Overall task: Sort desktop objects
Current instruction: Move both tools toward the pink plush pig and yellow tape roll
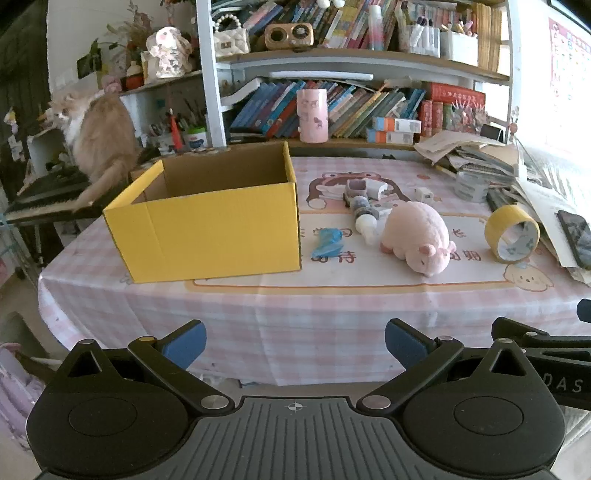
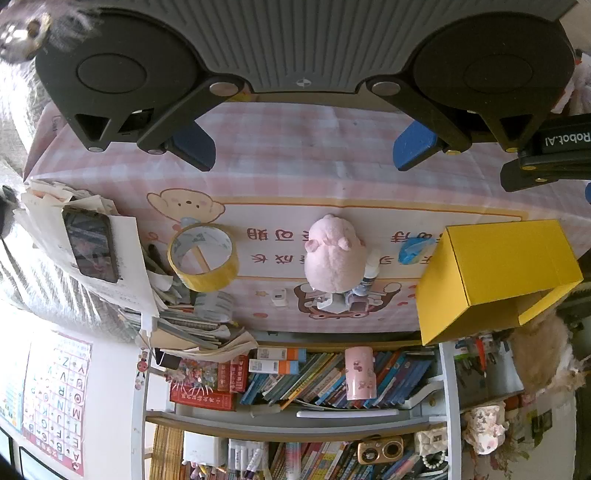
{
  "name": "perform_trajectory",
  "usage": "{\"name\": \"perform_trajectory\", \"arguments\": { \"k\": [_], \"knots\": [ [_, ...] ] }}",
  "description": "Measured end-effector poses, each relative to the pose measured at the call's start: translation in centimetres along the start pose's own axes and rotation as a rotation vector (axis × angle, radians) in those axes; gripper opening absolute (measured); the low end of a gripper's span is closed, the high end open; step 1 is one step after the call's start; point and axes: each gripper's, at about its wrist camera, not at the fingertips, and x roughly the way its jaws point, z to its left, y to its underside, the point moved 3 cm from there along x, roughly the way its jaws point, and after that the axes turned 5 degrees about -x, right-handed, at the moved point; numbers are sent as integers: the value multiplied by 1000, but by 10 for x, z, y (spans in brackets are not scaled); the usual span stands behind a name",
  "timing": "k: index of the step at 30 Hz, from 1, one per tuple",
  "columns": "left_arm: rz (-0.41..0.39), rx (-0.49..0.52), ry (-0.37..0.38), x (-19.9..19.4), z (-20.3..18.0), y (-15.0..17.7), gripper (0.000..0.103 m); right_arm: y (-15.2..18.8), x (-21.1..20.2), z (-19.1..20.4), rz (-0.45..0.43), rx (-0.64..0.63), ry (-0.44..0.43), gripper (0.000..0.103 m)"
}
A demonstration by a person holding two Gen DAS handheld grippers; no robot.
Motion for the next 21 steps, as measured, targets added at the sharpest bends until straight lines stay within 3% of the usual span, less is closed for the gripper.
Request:
{"name": "perform_trajectory", "arguments": {
  "k": [21],
  "knots": [
    [23,13,7,12,6,-2,103,-1,7,3,22,5,-8,103]
  ]
}}
